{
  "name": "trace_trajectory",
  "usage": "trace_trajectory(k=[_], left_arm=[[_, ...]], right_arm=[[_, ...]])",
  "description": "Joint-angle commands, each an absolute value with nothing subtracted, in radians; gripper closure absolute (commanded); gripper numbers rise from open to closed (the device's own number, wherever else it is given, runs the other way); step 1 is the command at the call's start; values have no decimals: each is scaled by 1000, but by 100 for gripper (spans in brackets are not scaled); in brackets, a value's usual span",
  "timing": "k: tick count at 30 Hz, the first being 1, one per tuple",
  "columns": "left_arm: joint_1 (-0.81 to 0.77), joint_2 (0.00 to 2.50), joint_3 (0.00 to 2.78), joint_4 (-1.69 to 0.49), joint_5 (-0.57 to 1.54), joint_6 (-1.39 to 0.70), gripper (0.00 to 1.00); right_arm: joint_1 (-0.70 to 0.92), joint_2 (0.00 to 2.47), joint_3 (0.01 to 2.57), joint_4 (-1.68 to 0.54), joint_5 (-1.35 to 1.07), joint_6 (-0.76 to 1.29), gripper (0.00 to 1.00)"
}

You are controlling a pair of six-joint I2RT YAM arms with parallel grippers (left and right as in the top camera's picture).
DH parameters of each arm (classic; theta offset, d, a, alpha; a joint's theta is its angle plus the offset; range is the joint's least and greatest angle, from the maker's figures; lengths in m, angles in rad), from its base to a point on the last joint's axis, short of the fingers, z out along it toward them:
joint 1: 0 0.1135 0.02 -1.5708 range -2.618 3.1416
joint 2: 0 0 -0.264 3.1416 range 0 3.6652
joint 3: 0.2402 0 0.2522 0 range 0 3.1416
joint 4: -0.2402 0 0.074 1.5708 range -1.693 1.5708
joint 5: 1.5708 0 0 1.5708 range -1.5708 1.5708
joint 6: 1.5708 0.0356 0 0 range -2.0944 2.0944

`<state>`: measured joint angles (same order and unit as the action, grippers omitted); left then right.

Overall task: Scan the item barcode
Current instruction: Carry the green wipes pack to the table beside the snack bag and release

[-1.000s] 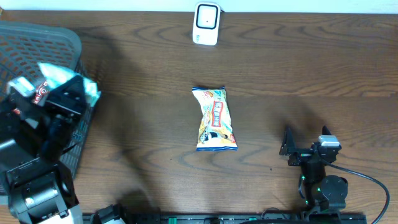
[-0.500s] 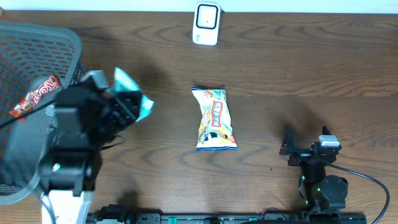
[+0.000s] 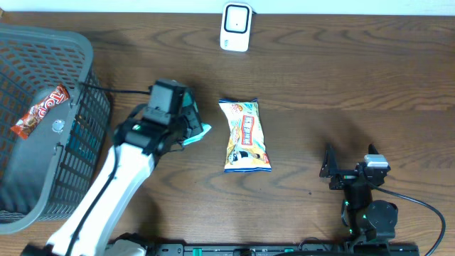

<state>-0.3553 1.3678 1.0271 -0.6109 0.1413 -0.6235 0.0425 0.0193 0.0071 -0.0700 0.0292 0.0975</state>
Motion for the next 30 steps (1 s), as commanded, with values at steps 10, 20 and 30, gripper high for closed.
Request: trace_trajectory(k=[10, 20, 30], left_arm=[[-385, 1740, 1038, -588, 122, -610, 92], [-475, 1824, 1038, -524, 116, -595, 92], [-537, 1824, 1038, -506, 61, -595, 91]], right_arm=[[40, 18, 6, -73, 27, 88, 1], [40, 18, 6, -73, 27, 88, 1], [40, 18, 6, -73, 27, 88, 1]])
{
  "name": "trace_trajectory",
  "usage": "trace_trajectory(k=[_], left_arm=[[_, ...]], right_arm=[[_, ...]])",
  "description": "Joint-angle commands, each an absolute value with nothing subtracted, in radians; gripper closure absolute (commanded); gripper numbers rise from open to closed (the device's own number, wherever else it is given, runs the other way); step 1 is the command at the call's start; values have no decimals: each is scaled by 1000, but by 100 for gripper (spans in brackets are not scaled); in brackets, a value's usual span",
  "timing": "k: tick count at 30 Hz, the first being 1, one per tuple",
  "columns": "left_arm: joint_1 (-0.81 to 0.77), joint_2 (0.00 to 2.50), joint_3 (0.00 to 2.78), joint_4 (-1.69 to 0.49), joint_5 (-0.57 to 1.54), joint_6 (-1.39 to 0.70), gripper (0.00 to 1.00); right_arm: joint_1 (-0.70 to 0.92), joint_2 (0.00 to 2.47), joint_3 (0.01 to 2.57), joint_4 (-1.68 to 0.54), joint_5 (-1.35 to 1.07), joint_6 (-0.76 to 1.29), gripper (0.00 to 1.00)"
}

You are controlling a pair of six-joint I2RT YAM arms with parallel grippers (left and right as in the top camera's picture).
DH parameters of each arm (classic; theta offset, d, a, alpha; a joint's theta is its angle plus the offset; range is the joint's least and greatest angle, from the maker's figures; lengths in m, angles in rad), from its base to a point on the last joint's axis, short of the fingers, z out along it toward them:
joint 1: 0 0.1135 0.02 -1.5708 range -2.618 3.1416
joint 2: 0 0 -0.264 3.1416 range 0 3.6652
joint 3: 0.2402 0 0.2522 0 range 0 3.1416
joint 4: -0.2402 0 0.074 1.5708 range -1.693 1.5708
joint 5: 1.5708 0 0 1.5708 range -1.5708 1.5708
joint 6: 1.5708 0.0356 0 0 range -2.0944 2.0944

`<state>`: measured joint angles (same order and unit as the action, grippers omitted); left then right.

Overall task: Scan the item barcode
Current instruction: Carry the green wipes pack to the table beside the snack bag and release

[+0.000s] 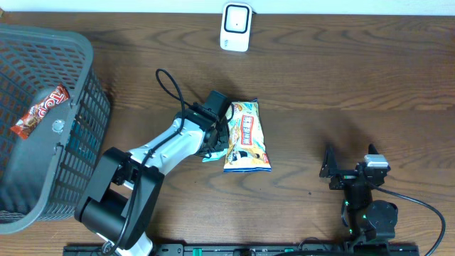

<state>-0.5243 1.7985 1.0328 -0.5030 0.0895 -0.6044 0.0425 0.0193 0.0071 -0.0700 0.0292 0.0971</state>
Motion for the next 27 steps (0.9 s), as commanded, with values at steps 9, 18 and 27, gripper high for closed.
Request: trace_trajectory(k=[9, 18, 27], left_arm=[[-569, 1823, 1038, -519, 50, -595, 42], [-570, 1740, 1040, -587, -8, -572, 4], [-570, 1444, 1040, -643, -153, -573, 4]], right_arm=[[40, 18, 6, -73, 27, 88, 1], [40, 18, 6, -73, 27, 88, 1], [40, 18, 6, -73, 27, 88, 1]])
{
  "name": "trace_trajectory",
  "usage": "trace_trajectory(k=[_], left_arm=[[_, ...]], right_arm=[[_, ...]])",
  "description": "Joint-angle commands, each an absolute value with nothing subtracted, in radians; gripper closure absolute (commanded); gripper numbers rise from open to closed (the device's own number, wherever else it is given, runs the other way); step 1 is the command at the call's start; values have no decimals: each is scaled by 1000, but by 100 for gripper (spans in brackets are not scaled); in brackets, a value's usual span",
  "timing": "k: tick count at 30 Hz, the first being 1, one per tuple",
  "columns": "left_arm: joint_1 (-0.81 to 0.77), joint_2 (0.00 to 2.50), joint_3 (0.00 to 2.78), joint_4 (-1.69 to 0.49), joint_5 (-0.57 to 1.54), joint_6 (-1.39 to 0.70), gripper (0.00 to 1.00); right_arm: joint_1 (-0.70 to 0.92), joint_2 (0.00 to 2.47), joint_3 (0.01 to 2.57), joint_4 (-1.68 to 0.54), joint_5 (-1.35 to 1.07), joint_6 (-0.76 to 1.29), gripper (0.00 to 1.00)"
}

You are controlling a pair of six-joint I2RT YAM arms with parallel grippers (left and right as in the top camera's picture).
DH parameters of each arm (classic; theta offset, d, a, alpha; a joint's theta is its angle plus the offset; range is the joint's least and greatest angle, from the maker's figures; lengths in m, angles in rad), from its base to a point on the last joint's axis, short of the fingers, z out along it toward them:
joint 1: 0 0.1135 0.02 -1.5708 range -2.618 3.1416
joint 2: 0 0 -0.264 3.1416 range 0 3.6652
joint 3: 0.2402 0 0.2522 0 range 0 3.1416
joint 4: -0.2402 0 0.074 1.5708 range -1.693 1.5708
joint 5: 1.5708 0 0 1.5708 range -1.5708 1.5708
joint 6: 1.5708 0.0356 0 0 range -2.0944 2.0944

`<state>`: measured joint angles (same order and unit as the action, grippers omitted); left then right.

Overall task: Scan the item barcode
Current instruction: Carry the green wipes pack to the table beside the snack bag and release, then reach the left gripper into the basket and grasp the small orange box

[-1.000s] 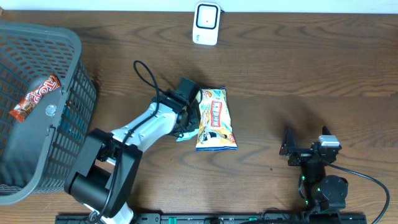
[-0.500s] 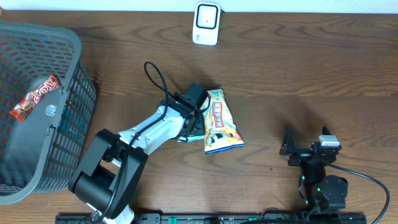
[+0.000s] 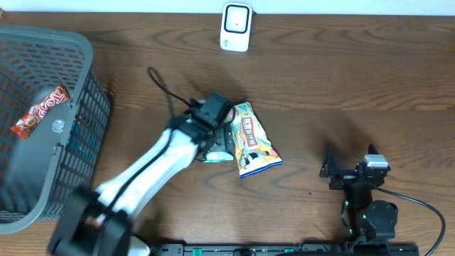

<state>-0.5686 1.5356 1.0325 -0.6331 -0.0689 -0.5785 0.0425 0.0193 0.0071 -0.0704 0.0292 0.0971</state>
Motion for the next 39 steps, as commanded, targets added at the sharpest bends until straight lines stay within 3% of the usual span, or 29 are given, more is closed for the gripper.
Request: trace_trajectory(k=[1, 16, 29, 39], left_arm=[[-570, 1403, 1041, -640, -171, -573, 3], [-566, 935, 1041, -443, -545, -578, 3], [-566, 771, 1041, -387, -772, -464, 3], [-566, 769, 1042, -371, -801, -442, 3]], right_arm=[[40, 18, 6, -73, 27, 88, 1], [40, 18, 6, -73, 27, 88, 1], [40, 18, 6, -73, 27, 88, 1], [40, 18, 6, -73, 27, 88, 1]])
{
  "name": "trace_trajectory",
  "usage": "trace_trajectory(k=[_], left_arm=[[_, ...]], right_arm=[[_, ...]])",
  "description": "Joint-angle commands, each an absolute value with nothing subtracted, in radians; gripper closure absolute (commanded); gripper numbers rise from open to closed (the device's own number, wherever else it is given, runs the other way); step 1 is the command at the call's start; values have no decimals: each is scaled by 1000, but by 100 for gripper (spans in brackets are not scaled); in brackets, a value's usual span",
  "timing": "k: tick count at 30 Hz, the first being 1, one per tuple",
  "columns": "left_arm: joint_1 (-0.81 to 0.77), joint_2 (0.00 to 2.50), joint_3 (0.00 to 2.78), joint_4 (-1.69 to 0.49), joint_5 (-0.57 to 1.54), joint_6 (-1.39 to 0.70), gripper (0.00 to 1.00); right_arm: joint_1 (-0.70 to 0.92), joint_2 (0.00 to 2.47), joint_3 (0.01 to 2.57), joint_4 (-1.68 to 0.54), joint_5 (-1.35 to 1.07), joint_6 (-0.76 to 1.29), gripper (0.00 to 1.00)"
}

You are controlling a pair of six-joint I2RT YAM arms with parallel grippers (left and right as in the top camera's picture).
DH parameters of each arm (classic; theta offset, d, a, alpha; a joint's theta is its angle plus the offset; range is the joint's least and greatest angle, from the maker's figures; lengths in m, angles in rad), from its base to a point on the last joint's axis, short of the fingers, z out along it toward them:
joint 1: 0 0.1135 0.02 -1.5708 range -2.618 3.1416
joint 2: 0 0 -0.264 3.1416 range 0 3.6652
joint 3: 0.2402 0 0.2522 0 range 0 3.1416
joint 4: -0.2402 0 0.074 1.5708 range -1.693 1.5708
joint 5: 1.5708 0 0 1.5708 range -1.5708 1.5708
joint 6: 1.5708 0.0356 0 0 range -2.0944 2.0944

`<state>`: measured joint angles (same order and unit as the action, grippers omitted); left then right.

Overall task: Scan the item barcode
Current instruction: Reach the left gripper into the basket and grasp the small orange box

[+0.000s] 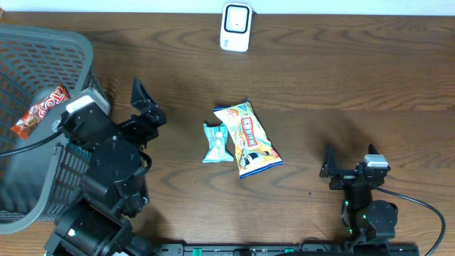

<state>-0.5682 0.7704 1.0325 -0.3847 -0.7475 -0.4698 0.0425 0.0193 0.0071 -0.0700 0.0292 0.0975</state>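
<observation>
A small teal packet point(213, 143) lies flat on the wooden table, touching the left edge of a yellow snack bag point(250, 139) that lies tilted. The white barcode scanner point(235, 27) stands at the table's far edge. My left gripper point(147, 103) is open and empty, hanging left of the packet and near the basket. Down at the near right, my right gripper point(328, 163) rests low with its fingers apart and nothing between them.
A grey mesh basket point(78, 50) fills the left side, with a red-wrapped bar point(40, 112) inside. The left arm's bulky body point(106, 178) stands over the near left of the table. A cable runs from the right arm's base point(370, 213).
My left gripper was down at the teal packet beside the yellow bag. Now it is open and back at the left by the basket, and the packet lies on the table alone.
First my left gripper held the teal packet left of the yellow bag. Then it was down with the packet against the bag's left edge. Later the bag lay turned and shifted right. Now the packet is let go and the left arm has withdrawn. The right arm never moved.
</observation>
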Motion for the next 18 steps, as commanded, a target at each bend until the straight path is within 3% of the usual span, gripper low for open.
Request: trace_trajectory(k=[1, 6, 11, 18], left_arm=[[-566, 770, 1044, -362, -823, -441, 3], [-526, 770, 1076, -292, -903, -414, 3], [-369, 785, 1142, -261, -902, -355, 3], [-160, 913, 1269, -496, -774, -442, 3]], right_arm=[[40, 18, 6, -73, 27, 88, 1], [40, 18, 6, -73, 27, 88, 1], [40, 18, 6, -73, 27, 88, 1], [40, 18, 6, -73, 27, 88, 1]])
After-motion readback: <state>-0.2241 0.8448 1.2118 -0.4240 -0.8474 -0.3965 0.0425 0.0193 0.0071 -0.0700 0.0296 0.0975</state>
